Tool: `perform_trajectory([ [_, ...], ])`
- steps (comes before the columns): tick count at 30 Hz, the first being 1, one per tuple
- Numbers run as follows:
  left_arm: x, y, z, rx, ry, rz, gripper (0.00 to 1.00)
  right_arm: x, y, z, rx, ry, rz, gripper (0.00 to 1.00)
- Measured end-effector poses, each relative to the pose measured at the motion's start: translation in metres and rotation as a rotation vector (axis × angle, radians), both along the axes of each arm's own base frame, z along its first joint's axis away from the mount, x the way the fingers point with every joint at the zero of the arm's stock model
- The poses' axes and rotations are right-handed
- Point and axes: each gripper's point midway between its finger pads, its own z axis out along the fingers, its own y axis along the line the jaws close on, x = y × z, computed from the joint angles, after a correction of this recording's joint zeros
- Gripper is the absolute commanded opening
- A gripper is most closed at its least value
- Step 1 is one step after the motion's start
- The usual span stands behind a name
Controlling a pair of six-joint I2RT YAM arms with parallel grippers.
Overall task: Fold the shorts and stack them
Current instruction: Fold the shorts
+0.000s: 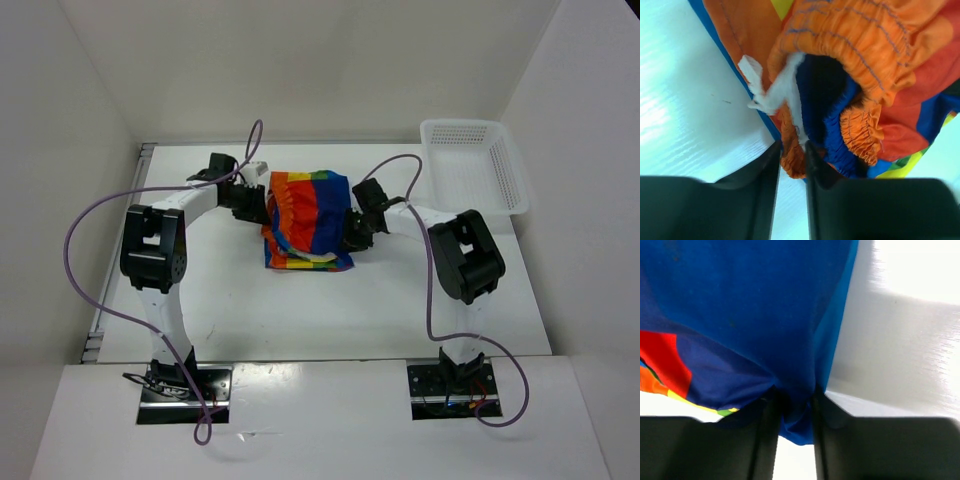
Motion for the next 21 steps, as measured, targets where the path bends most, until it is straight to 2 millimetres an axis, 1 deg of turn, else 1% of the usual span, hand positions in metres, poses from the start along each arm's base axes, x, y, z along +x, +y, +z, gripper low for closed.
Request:
perform_trajectory([
  [2,-0.001,0.0,0.0,0.001,0.004,0.001,0.51,0.001,0.001,0.002,-0.007,-0.005,-0.01,0.52],
  [3,-0.001,0.0,0.001,0.003,0.007,0.001,0.59,0.002,0.001,0.004,-0.017,-0.012,-0.015,0.62],
  [4,-0.002,0.001,0.003,0.006,0.01,0.004,0.62,0.004,-0.001,0.007,-0.033,-0.024,-0.022,0.7],
  [5,-0.001,0.001,0.007,0.008,0.01,0.006,0.62,0.006,-0.004,0.011,-0.053,-0.036,-0.026,0.78],
  [6,0.002,0.002,0.015,0.01,-0.002,0.009,0.56,0.006,-0.007,0.015,-0.071,-0.042,-0.032,0.84],
  [7,0.007,0.002,0.025,0.01,-0.027,0.01,0.48,0.006,-0.01,0.022,-0.09,-0.05,-0.034,0.84],
  [8,0.011,0.001,0.036,0.007,-0.051,0.012,0.36,0.009,-0.013,0.03,-0.105,-0.066,-0.037,0.84],
  [9,0.016,0.001,0.052,0.005,-0.091,0.01,0.24,0.013,-0.014,0.04,-0.112,-0.085,-0.04,0.66],
  [10,0.021,0.0,0.068,0.002,-0.131,0.01,0.09,0.02,-0.014,0.054,-0.115,-0.118,-0.042,0.53],
  [11,0.025,-0.001,0.084,-0.003,-0.167,0.013,0.05,0.027,-0.012,0.067,-0.11,-0.151,-0.042,0.39],
  [12,0.029,-0.004,0.1,-0.008,-0.208,0.009,0.03,0.035,-0.011,0.082,-0.102,-0.183,-0.053,0.16],
  [13,0.034,-0.008,0.117,-0.019,-0.255,-0.001,0.0,0.042,-0.008,0.096,-0.091,-0.218,-0.054,0.09],
  [15,0.041,-0.022,0.143,-0.048,-0.326,-0.035,0.0,0.057,-0.001,0.123,-0.057,-0.274,-0.066,0.03],
  [17,0.044,-0.047,0.157,-0.092,-0.372,-0.098,0.0,0.071,0.007,0.145,-0.022,-0.316,-0.073,0.03],
  [19,0.044,-0.072,0.158,-0.125,-0.383,-0.157,0.0,0.085,0.013,0.158,0.009,-0.342,-0.078,0.02],
  [21,0.047,-0.093,0.147,-0.139,-0.371,-0.2,0.0,0.099,0.021,0.162,0.042,-0.344,-0.081,0.02],
])
